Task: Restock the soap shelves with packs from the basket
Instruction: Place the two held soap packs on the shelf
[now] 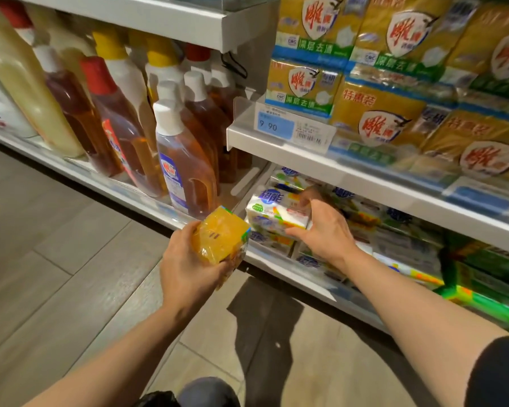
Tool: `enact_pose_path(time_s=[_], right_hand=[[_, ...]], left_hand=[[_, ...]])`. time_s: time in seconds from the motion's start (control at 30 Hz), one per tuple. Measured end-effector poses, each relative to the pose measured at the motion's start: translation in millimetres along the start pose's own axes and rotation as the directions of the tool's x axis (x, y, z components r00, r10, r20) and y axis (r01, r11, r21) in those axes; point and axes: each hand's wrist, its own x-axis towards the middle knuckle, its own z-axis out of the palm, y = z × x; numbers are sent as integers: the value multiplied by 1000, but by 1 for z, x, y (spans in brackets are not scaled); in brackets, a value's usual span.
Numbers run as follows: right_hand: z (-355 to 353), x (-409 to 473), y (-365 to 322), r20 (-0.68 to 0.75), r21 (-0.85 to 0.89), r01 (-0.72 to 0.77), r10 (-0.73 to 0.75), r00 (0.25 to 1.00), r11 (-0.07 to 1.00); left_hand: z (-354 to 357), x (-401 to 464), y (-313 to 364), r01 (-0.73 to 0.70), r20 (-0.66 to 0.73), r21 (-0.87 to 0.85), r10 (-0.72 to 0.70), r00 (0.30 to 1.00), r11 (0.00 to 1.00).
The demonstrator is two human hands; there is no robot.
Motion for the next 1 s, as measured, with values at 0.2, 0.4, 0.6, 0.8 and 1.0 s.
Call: enact_pose_path(time_s=[0.2,0.4,0.6,0.8,1.0], right_hand=[[-4,2,0,53,-37,-39,41,998,999],[-5,-10,-7,-17,-186,12,-15,1000,982],[-16,-44,-5,-191,-117,179,-199,961,977],[-78,-91,-26,-245,70,192,-169,955,979],[-170,-157,-17,-326,-12,107,-105,939,994]], left_hand=[[-3,1,5,3,-6,-25,-3,1000,1000],[-5,4,7,132,29,-172,-129,991,976],[-21,-6,31,74,15,-211,-73,997,975],[-50,-36,102,-224,66,-232,245,967,947],[-89,-50,208,-494,59,-234,519,852,837]])
